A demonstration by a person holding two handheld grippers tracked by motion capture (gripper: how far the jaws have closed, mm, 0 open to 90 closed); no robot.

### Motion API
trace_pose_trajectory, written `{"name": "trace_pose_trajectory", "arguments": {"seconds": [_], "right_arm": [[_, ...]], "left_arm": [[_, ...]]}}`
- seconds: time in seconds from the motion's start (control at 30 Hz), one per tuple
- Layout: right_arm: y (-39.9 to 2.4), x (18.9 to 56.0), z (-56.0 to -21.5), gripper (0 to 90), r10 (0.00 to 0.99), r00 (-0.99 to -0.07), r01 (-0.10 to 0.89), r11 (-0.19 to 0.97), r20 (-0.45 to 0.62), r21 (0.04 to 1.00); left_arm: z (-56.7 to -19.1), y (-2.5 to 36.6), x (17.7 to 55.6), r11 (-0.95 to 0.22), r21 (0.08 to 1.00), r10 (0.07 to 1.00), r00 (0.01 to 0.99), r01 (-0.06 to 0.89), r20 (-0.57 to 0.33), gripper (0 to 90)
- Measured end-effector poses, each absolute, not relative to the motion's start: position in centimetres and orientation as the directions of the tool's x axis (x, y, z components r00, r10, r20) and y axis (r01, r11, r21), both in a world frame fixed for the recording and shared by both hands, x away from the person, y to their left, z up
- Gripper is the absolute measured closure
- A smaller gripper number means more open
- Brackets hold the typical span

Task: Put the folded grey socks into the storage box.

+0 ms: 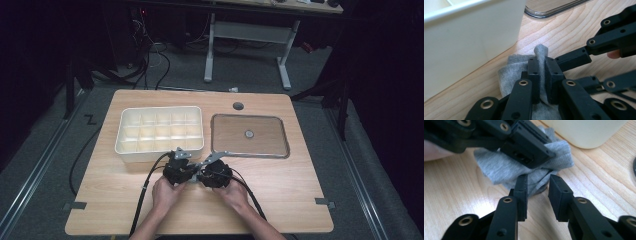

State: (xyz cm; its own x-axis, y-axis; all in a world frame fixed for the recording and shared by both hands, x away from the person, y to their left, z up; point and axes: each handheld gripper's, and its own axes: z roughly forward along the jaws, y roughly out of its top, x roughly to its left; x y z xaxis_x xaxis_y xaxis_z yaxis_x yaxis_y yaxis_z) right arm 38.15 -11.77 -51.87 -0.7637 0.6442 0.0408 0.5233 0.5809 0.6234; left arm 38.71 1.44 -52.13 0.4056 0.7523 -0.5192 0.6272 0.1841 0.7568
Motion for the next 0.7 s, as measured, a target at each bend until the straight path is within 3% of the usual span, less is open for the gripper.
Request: {"name": "trace_pose_trajectory", "arguments": {"seconds": [0.63,0.7], "right_arm": [[-11.3,34.9,-50.6,68.1,0.605,-0.794,0.470,0.557,0.053,0.685],[-11.0,35.0,-50.7,74.8,0.616,-0.786,0.479,0.548,0.057,0.686]], "left_arm": [[-51.6,1.4,39.1,0.262,0.710,0.732,0.345,0.653,-0.587,78.1],[-51.5,1.5,39.1,0.274,0.700,0.722,0.340,0.659,-0.603,76.1]]}}
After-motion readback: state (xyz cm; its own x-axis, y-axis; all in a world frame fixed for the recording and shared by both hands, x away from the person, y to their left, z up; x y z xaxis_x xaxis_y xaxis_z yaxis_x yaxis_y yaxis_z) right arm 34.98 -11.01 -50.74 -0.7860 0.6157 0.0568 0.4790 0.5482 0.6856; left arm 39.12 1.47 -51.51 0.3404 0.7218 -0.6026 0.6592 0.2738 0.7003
